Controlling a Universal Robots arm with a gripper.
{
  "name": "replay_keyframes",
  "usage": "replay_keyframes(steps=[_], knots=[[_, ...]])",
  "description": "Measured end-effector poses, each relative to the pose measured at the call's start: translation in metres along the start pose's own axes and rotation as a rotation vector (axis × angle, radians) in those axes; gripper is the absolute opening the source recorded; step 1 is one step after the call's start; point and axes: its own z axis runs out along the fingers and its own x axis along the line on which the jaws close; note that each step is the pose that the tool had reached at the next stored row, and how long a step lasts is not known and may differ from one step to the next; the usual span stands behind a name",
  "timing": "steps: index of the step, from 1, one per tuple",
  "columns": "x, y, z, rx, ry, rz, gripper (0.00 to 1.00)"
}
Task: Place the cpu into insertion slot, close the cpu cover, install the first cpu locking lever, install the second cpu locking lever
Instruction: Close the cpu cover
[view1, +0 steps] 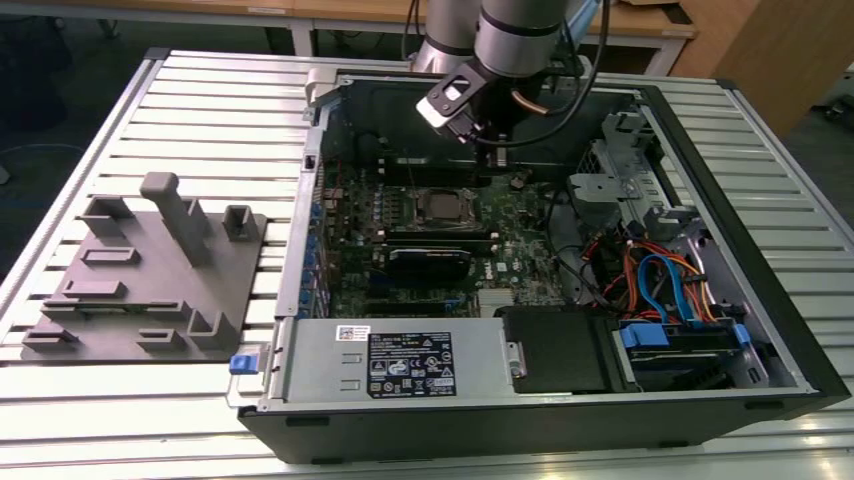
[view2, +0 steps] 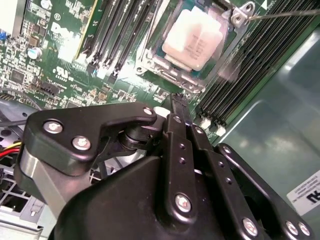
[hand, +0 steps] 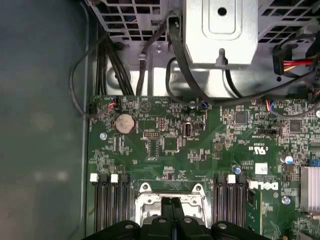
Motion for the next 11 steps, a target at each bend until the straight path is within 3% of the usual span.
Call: replay_keyframes(steps=[11], knots=[[0.0, -0.003, 0.0, 0.0, 0.0, 0.0, 0.1]])
